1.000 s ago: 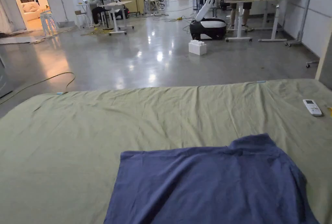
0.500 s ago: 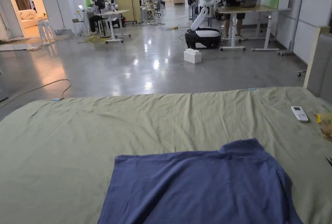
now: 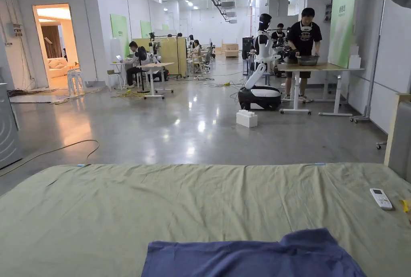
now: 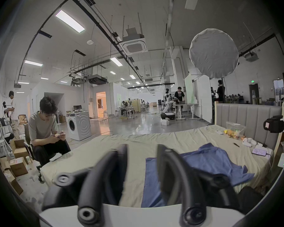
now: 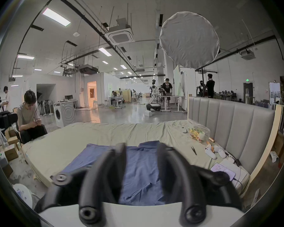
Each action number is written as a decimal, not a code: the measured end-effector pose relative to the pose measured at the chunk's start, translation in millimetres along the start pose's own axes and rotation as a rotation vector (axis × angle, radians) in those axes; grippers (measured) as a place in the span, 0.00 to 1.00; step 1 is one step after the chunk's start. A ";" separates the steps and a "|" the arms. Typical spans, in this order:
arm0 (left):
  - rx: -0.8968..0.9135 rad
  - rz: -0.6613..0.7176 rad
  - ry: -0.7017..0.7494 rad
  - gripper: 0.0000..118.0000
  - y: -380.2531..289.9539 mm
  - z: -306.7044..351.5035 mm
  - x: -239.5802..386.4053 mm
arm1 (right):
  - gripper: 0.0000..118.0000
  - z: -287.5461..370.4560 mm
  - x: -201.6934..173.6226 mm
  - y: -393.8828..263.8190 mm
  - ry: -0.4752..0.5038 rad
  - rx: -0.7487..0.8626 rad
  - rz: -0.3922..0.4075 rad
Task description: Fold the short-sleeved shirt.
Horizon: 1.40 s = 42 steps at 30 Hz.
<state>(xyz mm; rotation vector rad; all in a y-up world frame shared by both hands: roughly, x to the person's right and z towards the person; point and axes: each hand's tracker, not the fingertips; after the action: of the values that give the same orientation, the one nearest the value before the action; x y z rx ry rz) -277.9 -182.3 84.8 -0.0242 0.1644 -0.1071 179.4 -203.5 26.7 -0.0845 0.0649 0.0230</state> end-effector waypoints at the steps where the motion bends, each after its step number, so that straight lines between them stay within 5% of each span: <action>1: 0.007 -0.002 -0.007 0.07 2.0 0.4 0.8 | 0.11 0.4 -1.4 0.9 0.004 -0.002 0.013; 4: 0.013 0.026 -0.086 0.00 5.3 3.2 0.7 | 0.00 -0.2 -3.6 -1.5 -0.040 -0.001 0.006; 6: 0.004 0.032 -0.095 0.00 5.2 1.5 3.8 | 0.00 -0.1 -3.6 1.2 -0.070 0.019 0.021; 8: 0.001 0.010 -0.092 0.00 4.8 -1.4 8.4 | 0.00 -2.7 -2.3 -4.0 -0.032 -0.032 -0.065; 9: -0.005 0.001 -0.097 0.00 5.9 -4.3 11.5 | 0.00 -1.5 -4.2 2.0 -0.040 0.034 0.005; 11: 0.003 -0.004 -0.095 0.00 4.5 -5.7 14.2 | 0.00 -3.1 -4.6 -0.6 -0.029 -0.024 -0.042; 13: 0.004 0.005 -0.102 0.00 7.6 -6.4 15.4 | 0.00 -2.4 -8.1 5.5 -0.017 0.033 0.030; 29: -0.165 0.060 -0.195 0.01 -65.6 -58.2 -5.6 | 0.00 -13.1 -10.2 -11.8 0.013 -0.040 -0.051; 32: -0.302 0.113 -0.187 0.18 -109.4 -84.3 -19.7 | 0.00 -13.2 -9.3 -21.2 0.015 -0.077 -0.101; 34: -0.390 0.145 -0.173 0.20 -139.1 -99.7 -28.0 | 0.00 -15.8 -9.2 -27.8 0.009 -0.104 -0.106; 38: -0.524 0.116 -0.166 0.63 -194.8 -121.9 -29.9 | 0.00 -22.7 -9.6 -35.5 0.001 -0.158 -0.117; 42: -0.616 0.170 -0.188 0.66 -236.8 -131.1 -28.6 | 0.00 -26.2 -11.6 -36.6 -0.003 -0.191 -0.115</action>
<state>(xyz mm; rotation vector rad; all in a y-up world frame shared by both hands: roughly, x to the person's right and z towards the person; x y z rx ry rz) -352.3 -416.6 -32.0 -0.6319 0.0064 0.1191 167.1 -242.4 4.4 -0.2786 0.0550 -0.0859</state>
